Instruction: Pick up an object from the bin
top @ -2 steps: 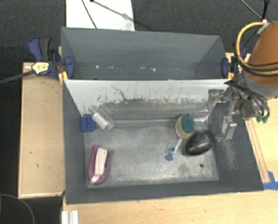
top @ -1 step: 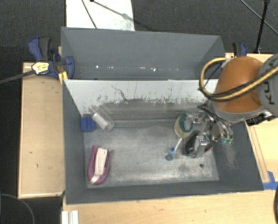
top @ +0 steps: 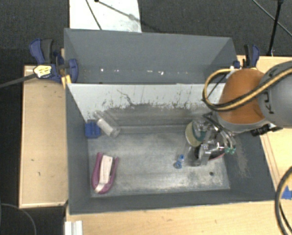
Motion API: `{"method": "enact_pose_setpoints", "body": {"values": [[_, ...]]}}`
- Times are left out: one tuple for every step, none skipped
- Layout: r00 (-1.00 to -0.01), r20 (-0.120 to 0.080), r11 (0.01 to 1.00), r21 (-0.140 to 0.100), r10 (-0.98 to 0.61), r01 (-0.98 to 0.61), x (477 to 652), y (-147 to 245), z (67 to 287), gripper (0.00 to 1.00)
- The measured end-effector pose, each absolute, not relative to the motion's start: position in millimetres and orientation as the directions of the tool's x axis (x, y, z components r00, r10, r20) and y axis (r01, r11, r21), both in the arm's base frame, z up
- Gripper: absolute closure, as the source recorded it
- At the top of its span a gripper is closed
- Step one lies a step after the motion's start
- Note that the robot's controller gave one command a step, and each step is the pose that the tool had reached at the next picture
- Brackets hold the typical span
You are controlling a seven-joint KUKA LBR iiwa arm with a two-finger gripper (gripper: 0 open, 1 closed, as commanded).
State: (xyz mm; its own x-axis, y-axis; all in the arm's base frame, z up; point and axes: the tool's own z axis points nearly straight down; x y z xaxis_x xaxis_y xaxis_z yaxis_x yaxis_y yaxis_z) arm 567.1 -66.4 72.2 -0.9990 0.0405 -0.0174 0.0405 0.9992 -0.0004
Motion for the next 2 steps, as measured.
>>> {"method": "enact_pose_setpoints", "body": {"values": [[-0.999,-0.019,0.999,0.000,0.039,0.039,567.8,-66,75,1.00],[-1.000,-0.010,1.000,-0.001,0.019,0.019,544.3,-61,194,1.00]]}}
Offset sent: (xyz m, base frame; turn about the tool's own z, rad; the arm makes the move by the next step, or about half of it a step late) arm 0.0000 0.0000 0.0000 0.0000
